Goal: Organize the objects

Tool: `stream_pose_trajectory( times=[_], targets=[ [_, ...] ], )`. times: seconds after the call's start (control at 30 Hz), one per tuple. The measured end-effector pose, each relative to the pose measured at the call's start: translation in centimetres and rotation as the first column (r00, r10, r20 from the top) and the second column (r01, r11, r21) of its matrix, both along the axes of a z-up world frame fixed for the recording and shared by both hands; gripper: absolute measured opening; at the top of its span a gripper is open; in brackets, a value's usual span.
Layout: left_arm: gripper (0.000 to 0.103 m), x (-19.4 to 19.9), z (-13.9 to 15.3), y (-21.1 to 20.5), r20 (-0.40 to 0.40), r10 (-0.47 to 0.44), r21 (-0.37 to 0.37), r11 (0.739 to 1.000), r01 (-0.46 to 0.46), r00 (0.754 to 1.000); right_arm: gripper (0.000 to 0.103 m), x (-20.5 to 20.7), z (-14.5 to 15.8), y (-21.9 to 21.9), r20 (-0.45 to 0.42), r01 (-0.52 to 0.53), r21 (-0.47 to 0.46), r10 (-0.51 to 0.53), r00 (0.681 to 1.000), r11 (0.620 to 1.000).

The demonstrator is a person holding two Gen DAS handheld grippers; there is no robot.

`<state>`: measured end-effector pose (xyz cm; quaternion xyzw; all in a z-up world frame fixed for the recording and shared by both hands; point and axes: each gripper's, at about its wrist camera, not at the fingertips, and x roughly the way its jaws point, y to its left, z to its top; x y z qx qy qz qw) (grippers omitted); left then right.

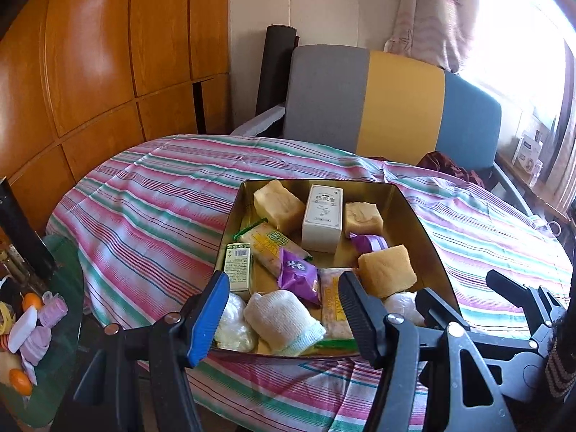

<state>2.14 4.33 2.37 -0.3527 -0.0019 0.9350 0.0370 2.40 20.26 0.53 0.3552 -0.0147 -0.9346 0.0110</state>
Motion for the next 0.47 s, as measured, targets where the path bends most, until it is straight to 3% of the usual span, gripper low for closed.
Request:
stream_pose_trajectory(
  times=[0.47],
  targets=[
    [0.058, -0.6, -0.2, -1.8, -0.031, 0.036, 0.004, 0.999, -0.036, 0.999, 0.098, -1.2, -0.4, -0.6, 0.035, 0.014, 0.032, -0.015, 0.999, 0.999]
  ],
)
